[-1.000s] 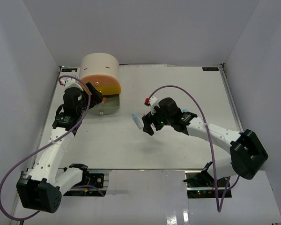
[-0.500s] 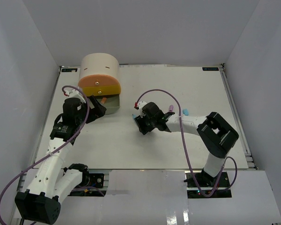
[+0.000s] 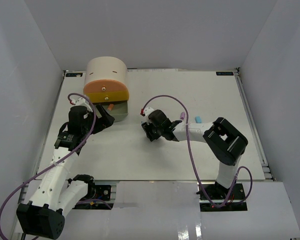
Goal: Sort the stationery into containers
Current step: Pick up the pen from the center of the board.
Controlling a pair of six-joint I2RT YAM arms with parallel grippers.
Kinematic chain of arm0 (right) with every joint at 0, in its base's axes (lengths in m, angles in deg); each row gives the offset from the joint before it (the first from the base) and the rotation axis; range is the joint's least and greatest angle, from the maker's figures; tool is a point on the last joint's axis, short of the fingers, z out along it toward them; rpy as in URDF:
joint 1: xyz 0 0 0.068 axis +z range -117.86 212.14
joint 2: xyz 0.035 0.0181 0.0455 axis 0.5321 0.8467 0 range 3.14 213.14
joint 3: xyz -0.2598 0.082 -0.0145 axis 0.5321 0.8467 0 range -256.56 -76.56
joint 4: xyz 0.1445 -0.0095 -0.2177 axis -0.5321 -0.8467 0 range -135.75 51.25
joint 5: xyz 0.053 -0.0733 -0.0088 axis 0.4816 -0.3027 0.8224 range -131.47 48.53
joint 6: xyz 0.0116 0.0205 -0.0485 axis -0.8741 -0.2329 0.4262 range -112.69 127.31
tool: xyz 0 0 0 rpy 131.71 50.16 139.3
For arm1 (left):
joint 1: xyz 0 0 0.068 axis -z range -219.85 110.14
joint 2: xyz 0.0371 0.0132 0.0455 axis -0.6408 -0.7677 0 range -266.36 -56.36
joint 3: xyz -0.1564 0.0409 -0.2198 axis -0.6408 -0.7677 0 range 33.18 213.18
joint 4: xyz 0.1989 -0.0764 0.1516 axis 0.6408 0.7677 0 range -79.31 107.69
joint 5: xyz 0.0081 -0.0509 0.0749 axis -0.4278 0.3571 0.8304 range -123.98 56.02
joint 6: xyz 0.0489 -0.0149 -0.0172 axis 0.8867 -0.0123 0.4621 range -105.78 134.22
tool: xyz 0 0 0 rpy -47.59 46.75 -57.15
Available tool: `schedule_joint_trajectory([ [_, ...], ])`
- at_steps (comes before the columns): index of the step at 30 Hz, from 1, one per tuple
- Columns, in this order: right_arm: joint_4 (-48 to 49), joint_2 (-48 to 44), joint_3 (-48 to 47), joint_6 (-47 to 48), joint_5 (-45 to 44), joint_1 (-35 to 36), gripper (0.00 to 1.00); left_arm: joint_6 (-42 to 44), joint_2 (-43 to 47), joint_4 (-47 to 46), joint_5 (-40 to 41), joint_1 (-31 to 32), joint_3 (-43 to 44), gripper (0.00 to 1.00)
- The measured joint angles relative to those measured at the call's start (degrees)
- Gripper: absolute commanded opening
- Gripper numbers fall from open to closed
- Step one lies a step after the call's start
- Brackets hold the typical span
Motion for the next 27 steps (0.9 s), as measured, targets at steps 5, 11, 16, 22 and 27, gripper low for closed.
schedule_joint_trajectory([
  [5, 0.4, 0.2, 0.0, -0.1, -0.5, 0.1, 0.47, -0.4, 0.0, 0.0, -0.4, 0.0, 0.0, 0.98],
  [11, 0.8, 0.0, 0.5, -0.2, -1.0, 0.1, 0.45, -0.8, -0.5, 0.0, -1.5, 0.0, 0.0, 0.98],
  [16, 1.6, -0.2, 1.1, -0.3, -1.7, 0.0, 0.28, -1.0, -0.7, 0.0, -2.1, 0.0, 0.0, 0.98],
  [22, 2.3, -1.4, 2.6, -0.6, -1.5, 0.1, 0.09, -2.1, -0.8, -0.3, -4.2, 0.0, 0.0, 0.98],
  [27, 1.8, -6.3, 6.2, -2.3, -0.8, 0.7, 0.08, -6.1, -1.0, -4.7, -9.7, 0.0, -2.1, 0.98],
])
